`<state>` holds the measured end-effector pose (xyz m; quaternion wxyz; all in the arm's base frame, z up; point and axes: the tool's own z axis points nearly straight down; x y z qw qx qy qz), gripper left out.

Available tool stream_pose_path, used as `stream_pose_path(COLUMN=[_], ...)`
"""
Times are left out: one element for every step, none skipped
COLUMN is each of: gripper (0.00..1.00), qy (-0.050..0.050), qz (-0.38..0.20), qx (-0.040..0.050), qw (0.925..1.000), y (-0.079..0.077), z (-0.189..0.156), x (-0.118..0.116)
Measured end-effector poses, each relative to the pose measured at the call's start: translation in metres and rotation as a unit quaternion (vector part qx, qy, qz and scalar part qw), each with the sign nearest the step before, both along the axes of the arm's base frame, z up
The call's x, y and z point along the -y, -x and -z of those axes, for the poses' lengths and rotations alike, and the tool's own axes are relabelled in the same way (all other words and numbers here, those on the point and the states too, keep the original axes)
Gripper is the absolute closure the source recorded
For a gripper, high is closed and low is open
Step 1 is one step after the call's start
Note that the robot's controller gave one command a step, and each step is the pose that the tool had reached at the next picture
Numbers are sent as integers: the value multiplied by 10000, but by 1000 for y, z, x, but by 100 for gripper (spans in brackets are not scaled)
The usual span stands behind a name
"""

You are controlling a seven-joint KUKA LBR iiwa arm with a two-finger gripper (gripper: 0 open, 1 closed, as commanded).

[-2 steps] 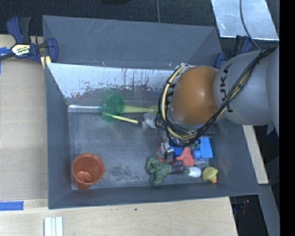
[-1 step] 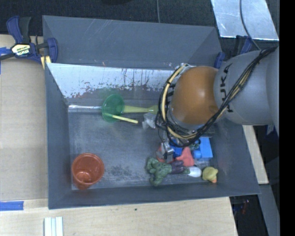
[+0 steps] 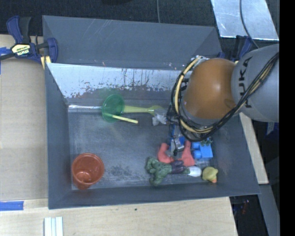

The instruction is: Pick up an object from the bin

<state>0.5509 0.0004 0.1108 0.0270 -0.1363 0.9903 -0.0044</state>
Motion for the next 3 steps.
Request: stream_pose_path(gripper=[0,0,0], qy=[-21,10,9], qz=[328,-168,-194], qx=[8,46,41], qw=[9995,9998,9998], y=[24,11,25], z=[-21,2,13], x=[32,22,38])
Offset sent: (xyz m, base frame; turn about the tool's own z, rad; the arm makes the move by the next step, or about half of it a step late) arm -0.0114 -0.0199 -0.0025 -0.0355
